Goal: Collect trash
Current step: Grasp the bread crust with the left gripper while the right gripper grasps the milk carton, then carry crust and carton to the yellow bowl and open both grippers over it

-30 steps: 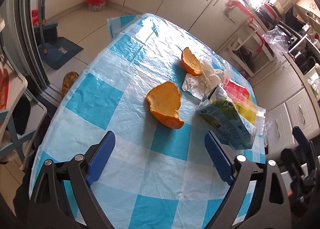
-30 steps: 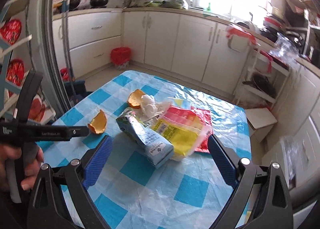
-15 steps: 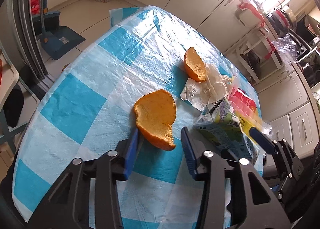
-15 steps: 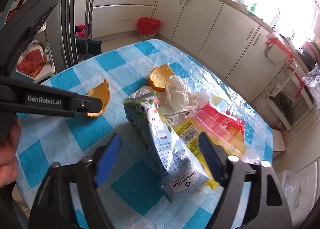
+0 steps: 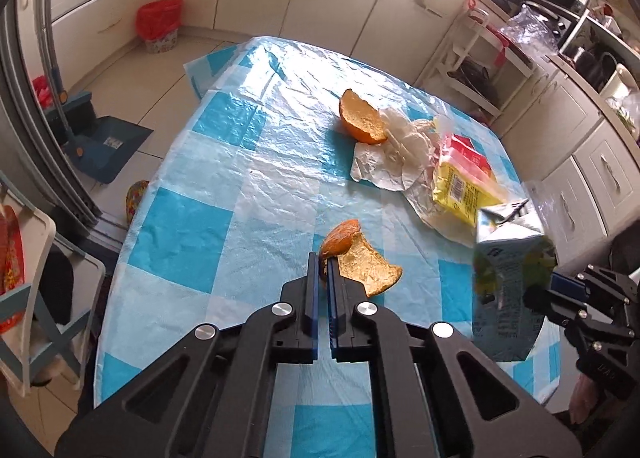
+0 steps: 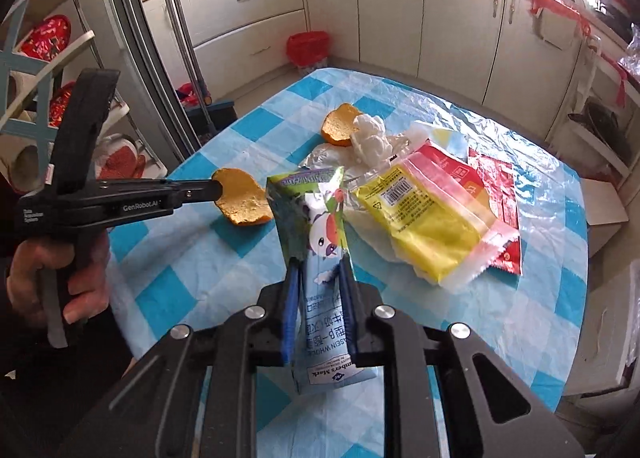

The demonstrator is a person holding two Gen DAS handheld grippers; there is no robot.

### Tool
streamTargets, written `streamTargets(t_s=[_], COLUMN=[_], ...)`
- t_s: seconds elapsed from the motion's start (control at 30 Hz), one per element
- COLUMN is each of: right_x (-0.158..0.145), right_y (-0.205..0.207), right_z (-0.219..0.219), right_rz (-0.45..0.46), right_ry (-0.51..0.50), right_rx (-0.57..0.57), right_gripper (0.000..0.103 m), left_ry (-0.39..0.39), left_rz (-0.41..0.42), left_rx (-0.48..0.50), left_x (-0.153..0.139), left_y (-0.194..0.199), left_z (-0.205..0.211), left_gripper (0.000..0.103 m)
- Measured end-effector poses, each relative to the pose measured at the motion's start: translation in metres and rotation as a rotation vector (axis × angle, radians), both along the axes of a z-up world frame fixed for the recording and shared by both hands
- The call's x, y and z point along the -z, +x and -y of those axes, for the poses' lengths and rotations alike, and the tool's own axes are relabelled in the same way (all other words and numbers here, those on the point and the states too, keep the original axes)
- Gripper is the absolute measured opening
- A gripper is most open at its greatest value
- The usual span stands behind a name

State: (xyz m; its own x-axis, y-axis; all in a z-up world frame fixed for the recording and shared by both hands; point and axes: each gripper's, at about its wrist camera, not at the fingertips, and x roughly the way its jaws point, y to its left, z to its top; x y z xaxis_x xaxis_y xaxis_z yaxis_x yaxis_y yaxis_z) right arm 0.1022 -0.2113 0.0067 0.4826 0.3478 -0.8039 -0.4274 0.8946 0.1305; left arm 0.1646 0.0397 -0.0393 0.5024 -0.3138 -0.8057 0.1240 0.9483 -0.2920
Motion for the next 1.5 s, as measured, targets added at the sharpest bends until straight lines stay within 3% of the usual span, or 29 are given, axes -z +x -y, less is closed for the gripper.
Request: streamTargets(t_s=[0.13, 0.27, 0.37, 0.43, 0.47, 0.57, 0.67, 0.8, 0.93, 1.17, 1.5], right_x=[0.000, 0.011, 0.016, 0.018, 0.020, 0.026, 0.030, 0.031, 0.029, 0.022, 0.008], right_y=[-0.018, -0.023, -0.023, -0.023, -0.022, -0.022, -0.022, -0.023, -0.022, -0.032, -0.047], right_z=[0.007, 0.005, 0.000, -0.001, -0.003, -0.008, -0.013, -0.017, -0.014, -0.004, 0.009], right_rz=[-0.017, -0.044, -0.043, -0.042, -0.052, -0.048, -0.035, -0.014, -0.019, -0.024, 0.013], right_ry=[0.008, -0.029, -0.057, -0.076, -0.076, -0.118, -0.138, -0.131, -0.090, -0.043, 0.004], right_rx=[0.010, 0.021, 0.021, 0.018, 0.014, -0.001, -0.019, -0.024, 0.002, 0.045, 0.107], right_gripper=[0.020, 0.017, 0.018, 0.021, 0.030, 0.033, 0.031, 0.030, 0.025, 0.025, 0.025], left_ry=[0.101, 0.165, 0.189, 0.189, 0.188, 0.167, 0.140, 0.108, 0.050, -0.007, -0.033], left_rz=[-0.016, 0.000, 0.011, 0.013, 0.013, 0.011, 0.005, 0.028, 0.044, 0.056, 0.075], left_rx=[0.076, 0.098, 0.095, 0.090, 0.086, 0.077, 0.090, 0.084, 0.061, 0.035, 0.056], left_x=[0.004, 0.009, 0.010, 0.010, 0.011, 0.015, 0.016, 0.008, -0.002, -0.016, -0.031], left_y=[-0.005, -0.007, -0.004, -0.001, 0.001, 0.006, 0.006, -0.008, -0.027, -0.055, -0.077], left_z=[0.010, 0.017, 0.021, 0.022, 0.022, 0.023, 0.027, 0.032, 0.029, 0.013, 0.016], left_gripper=[0.005, 0.032, 0.037, 0.037, 0.037, 0.037, 0.013, 0.006, 0.006, 0.006, 0.006])
